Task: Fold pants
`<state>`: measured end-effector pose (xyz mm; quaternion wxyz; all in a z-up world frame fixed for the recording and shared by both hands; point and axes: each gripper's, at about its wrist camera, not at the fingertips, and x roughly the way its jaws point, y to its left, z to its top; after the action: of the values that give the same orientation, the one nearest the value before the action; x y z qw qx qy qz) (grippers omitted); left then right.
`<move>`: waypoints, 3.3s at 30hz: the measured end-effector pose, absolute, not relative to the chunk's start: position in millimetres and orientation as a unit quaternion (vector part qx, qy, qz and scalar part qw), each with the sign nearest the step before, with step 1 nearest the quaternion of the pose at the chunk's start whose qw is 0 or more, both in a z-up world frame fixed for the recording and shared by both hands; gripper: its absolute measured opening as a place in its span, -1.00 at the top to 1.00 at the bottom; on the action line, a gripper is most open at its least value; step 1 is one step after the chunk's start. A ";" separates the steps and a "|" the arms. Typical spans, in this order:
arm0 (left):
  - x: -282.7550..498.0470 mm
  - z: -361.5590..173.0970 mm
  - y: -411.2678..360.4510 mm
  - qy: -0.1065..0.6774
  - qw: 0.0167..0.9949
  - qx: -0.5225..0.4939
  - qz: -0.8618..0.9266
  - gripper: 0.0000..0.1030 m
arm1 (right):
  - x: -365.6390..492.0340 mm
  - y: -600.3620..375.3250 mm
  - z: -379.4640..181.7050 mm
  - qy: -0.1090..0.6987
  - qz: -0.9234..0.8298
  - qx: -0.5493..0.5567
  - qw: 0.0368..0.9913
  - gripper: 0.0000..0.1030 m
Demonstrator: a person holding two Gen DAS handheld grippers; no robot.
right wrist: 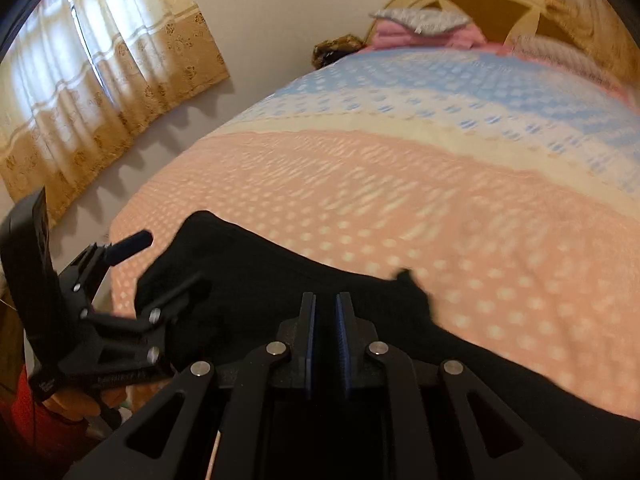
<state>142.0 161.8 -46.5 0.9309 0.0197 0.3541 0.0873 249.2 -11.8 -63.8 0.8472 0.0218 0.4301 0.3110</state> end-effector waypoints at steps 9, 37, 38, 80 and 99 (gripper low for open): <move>201.2 -87.5 222.2 0.487 0.861 -0.090 0.116 -1.00 | 239.1 -43.4 -103.9 0.492 0.304 0.008 0.815 0.81; 182.5 -52.0 202.6 0.395 0.892 0.041 0.216 -1.00 | 164.7 -56.0 -73.6 0.458 0.406 0.058 0.788 0.79; 173.5 -46.1 191.3 0.377 0.899 0.054 0.217 -1.00 | 173.2 -65.5 -64.6 0.435 0.381 0.073 0.813 0.79; 120.3 -58.0 -63.1 0.398 0.914 0.050 -0.067 -1.00 | 3.4 -564.4 -36.5 0.307 -0.153 0.324 0.882 -0.61; 123.1 -70.9 -59.7 0.420 0.904 0.022 -0.080 -1.00 | 8.0 -559.6 -89.6 0.399 -0.144 0.310 0.851 0.68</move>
<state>123.1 -59.7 -70.9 0.9036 0.0222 0.4202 -0.0804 8.0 -559.6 -89.6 0.8511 0.3096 0.3988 -0.1438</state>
